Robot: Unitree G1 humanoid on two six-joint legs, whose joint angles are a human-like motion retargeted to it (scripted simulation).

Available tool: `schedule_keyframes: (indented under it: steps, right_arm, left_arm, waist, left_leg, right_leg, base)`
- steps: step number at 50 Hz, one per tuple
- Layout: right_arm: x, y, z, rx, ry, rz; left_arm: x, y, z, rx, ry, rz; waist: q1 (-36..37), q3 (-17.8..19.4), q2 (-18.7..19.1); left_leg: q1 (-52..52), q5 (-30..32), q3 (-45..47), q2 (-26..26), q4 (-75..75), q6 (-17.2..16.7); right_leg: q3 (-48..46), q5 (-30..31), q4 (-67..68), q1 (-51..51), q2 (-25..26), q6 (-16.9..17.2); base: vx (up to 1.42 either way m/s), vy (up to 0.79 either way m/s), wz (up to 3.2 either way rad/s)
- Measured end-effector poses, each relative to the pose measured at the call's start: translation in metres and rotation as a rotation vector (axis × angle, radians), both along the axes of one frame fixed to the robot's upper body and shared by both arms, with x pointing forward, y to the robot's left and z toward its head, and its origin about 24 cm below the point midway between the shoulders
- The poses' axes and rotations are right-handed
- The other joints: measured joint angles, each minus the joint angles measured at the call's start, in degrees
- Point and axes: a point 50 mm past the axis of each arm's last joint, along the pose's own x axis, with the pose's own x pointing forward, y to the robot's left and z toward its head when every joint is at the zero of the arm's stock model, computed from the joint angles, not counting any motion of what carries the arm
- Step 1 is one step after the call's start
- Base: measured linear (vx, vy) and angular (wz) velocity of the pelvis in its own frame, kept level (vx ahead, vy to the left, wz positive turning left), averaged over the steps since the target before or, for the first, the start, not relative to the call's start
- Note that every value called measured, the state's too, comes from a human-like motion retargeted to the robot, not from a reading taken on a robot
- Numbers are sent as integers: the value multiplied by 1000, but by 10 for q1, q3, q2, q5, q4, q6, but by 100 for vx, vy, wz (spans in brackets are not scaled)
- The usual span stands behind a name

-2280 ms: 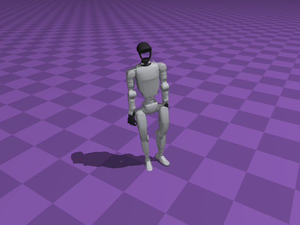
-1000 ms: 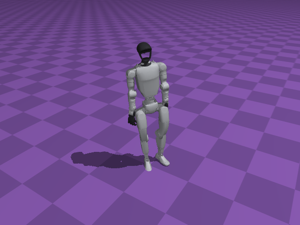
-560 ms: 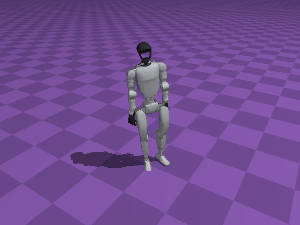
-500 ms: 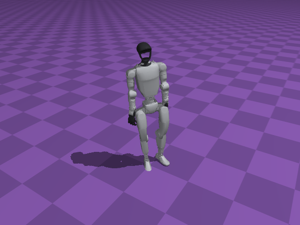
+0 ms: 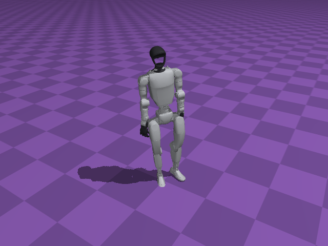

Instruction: Upper body actions

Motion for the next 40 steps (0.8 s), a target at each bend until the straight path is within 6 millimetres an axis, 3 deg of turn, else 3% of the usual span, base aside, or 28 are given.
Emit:
schedule_keyframes:
  steps: [40]
  right_arm:
    - [1, 0, 0, 1, 0, 8]
  left_arm:
    - [0, 0, 0, 0, 0, -2]
  waist:
    - [1, 1, 0]
  left_leg:
    - [1, -1, 3, 3, 1, -1]
  right_leg:
    - [3, 0, 1, 1, -2, 3]
  base:
    - [0, 0, 0]
